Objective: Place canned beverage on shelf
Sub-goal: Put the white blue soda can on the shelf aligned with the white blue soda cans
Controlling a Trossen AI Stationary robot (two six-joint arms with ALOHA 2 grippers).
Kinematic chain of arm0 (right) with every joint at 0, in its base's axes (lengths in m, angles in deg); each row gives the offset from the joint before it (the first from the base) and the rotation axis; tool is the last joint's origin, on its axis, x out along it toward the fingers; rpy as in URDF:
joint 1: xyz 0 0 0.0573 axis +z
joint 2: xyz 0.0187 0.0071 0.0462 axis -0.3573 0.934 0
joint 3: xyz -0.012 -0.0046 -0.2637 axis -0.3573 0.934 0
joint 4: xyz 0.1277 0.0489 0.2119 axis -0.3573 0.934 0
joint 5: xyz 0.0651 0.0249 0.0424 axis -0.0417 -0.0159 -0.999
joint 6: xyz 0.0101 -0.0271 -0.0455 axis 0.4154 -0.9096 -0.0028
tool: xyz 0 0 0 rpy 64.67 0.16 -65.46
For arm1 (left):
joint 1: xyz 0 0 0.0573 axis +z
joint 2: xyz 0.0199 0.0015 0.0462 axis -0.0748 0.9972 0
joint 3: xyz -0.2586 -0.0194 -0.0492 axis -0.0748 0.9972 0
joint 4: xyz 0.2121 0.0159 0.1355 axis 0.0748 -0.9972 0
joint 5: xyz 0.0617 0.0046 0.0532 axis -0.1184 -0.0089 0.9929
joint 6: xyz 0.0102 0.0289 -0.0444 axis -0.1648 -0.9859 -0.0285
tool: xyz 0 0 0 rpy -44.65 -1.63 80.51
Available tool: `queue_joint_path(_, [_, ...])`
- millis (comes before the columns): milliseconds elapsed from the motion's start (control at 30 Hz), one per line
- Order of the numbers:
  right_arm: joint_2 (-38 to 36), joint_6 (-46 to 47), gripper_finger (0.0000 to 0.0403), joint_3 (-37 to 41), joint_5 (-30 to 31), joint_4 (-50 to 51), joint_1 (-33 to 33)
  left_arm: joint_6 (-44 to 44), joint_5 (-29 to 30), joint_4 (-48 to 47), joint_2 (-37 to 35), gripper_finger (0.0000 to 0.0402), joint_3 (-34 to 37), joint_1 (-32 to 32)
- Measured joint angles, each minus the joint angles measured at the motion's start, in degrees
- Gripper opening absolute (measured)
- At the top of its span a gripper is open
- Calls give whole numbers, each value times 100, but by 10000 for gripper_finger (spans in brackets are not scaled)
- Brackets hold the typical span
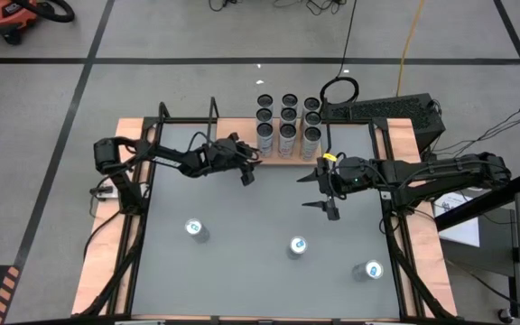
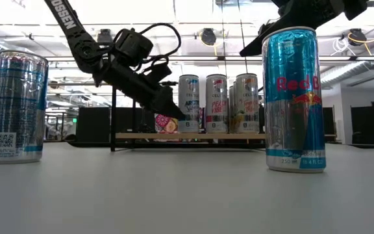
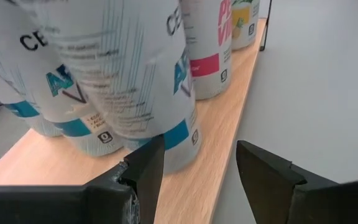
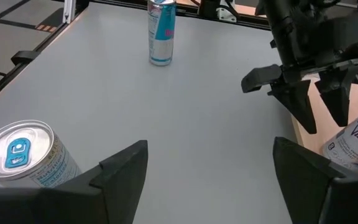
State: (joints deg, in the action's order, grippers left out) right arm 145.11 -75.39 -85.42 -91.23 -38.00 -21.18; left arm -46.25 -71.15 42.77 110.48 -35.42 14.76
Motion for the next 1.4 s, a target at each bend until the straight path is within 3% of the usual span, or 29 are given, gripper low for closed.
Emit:
queue_joint_path(533, [0, 4, 279, 0, 0, 26, -2, 45, 618, 6, 138, 198, 0, 5])
queue_joint_path(767, [0, 55, 279, 0, 13, 63, 0, 330, 527, -103, 136, 198, 0, -331])
queue_joint_path(933, [0, -69, 279, 0, 24, -19, -2, 296, 250, 480, 138, 198, 0, -548])
queue_joint_path(1400, [-2, -7, 279, 0, 26, -111, -1, -95, 573, 620, 171, 198, 0, -498])
